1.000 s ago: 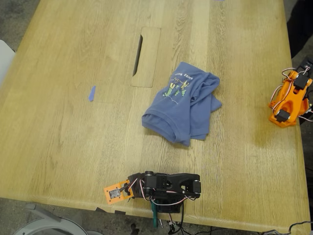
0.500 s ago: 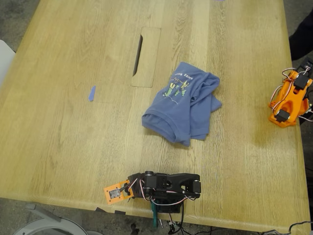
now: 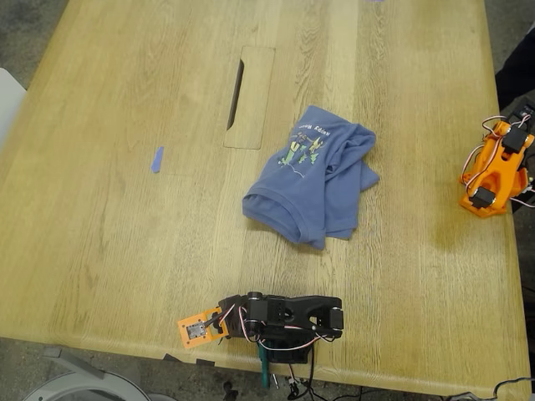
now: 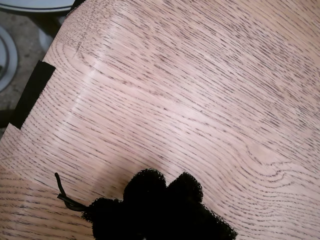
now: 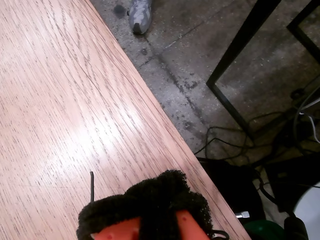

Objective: Fold a T-shirt

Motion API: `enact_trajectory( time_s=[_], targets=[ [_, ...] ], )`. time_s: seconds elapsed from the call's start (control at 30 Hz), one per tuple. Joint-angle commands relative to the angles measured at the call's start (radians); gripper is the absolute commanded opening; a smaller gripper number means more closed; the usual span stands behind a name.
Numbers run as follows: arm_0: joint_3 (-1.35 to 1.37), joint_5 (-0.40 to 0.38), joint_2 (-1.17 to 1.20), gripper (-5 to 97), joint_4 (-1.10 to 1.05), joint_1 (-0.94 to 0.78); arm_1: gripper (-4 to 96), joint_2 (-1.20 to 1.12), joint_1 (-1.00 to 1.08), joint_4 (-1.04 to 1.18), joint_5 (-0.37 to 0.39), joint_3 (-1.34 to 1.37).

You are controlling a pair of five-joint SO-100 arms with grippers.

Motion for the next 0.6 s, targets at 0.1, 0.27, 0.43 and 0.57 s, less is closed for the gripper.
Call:
enact_trajectory(
  time_s=[0.1,0.27,0.43,0.57],
  targets=[
    [-0.012,-0.002,0.114,0,0.008,0.009,0.2,0.005,0.034,0.002,-0.006,0.069],
    [-0.012,0.0,0.114,0,-0.041,0.005,0.2,0.006,0.026,-0.057,-0.008,0.069],
    [-0.012,0.002,0.114,0,-0.104,0.005,0.2,0.006,-0.032,-0.253,0.002,0.069],
    [-0.012,0.002,0.114,0,-0.104,0.006,0.2,0.006,-0.041,-0.227,0.0,0.069]
  ],
)
